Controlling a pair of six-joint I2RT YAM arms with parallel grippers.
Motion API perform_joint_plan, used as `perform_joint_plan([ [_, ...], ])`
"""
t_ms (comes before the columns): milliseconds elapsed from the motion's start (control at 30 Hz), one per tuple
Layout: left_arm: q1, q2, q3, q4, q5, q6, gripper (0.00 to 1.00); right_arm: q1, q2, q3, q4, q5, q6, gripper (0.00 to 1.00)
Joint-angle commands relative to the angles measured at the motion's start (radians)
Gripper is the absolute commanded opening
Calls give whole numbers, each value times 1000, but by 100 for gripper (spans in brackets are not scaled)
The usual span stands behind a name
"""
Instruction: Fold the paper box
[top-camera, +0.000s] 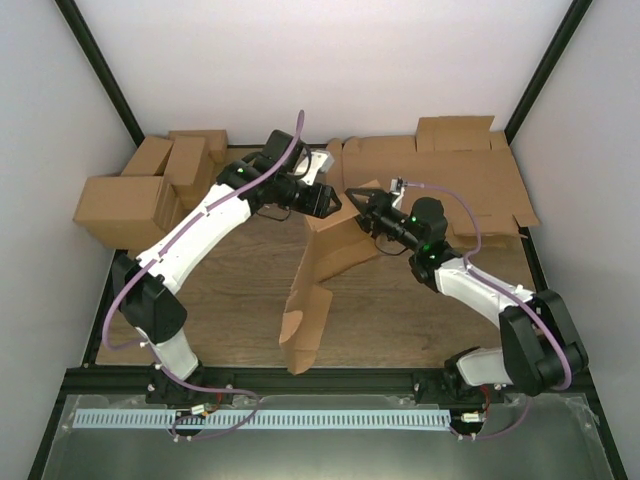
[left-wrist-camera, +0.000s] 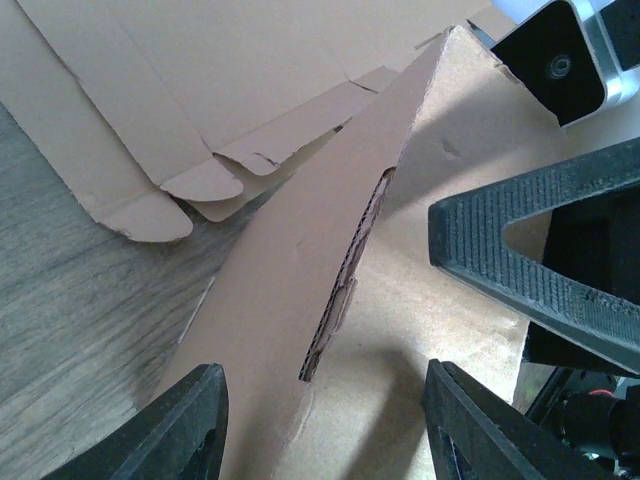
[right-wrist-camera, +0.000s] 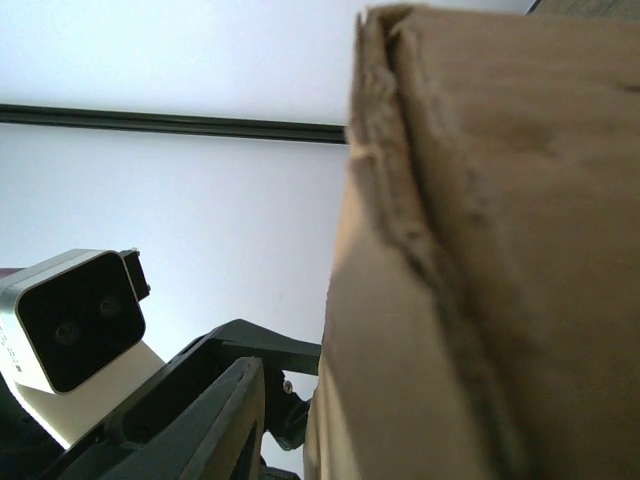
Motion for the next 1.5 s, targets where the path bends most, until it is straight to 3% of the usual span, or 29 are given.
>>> perform_joint_plan([
  [0,-18,0,-25,-52,5,0,56,32,-41,59,-62,-12,-29,38],
  [133,-17,-2,-25,-45,5,-5,56,46,-55,49,-84,-6,-21,45],
  [233,-16,-6,-26,-39,7,-9,56,55,-48,23,-59,-5,11,44],
  [433,-17,-9,-38,-25,41,-10,56,61,-13,25,-2,-14,52,28],
  [567,-17,-17,-58,-10,59,-12,56,65,3,38,10,-22,69,1],
  [667,-17,-26,-58,-10,45,-13,56,67,-20,38,-24,-4,64,1],
  [900,-13,-58,10,-26,-10,-26,79,67,-72,115,-276,78,55,1],
  [933,-10,-63,18,-28,-13,-33,81,67,-72,132,-316,85,51,4],
  [1000,4,-76,18,-27,-12,-59,82,67,-75,152,-341,93,26,29],
  [1033,14,-83,11,-26,-11,-76,82,67,-74,153,-339,91,21,32],
  [1233,69,-147,-69,-6,0,-125,83,67,-83,122,-347,71,26,36],
  [1367,89,-180,-112,17,38,-149,87,67,-86,105,-353,61,31,45],
  [1467,105,-205,-173,48,80,-170,82,71,-75,87,-315,32,31,45],
])
